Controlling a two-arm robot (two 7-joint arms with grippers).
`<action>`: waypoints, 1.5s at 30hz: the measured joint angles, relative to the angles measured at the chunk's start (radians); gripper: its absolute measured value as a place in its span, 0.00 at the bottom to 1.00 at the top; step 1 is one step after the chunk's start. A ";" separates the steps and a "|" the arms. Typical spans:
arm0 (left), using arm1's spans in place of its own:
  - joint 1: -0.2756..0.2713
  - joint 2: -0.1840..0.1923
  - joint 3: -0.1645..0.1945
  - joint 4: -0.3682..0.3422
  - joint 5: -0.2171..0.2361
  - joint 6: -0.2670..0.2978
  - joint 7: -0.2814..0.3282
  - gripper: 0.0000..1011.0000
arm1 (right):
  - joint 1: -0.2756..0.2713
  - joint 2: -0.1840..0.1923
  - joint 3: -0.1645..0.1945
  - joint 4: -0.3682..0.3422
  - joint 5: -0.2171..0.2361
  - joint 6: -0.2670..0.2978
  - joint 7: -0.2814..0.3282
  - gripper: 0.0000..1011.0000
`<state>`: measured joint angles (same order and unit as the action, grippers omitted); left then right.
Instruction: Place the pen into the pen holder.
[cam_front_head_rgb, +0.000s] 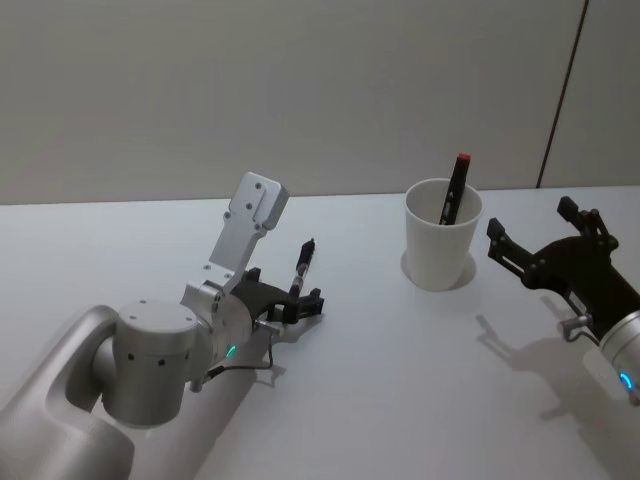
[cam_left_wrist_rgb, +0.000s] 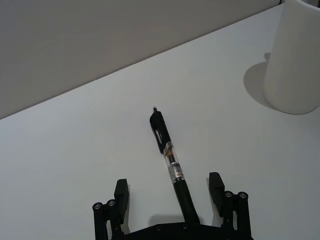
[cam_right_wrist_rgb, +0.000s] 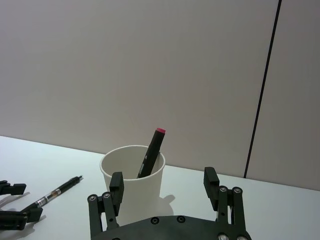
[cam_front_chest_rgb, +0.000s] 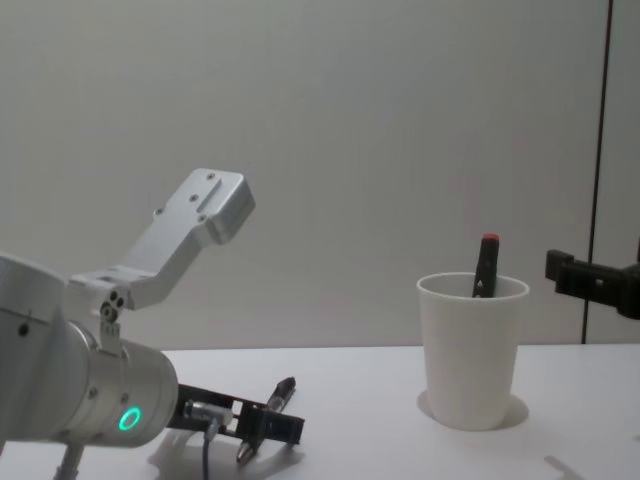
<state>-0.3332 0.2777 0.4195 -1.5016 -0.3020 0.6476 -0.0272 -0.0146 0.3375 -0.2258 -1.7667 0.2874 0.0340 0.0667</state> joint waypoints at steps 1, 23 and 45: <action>-0.001 -0.001 -0.001 0.000 -0.003 0.003 0.001 0.99 | 0.000 0.000 0.000 0.000 0.000 0.000 0.000 0.99; -0.011 -0.025 -0.025 0.010 -0.074 0.052 0.047 0.97 | 0.000 0.000 0.000 0.000 0.000 0.000 0.000 0.99; -0.013 -0.030 -0.029 0.012 -0.090 0.061 0.057 0.34 | 0.000 0.000 0.000 0.000 0.000 0.000 0.000 0.99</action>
<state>-0.3459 0.2481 0.3906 -1.4900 -0.3918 0.7083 0.0294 -0.0146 0.3375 -0.2258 -1.7667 0.2873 0.0341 0.0668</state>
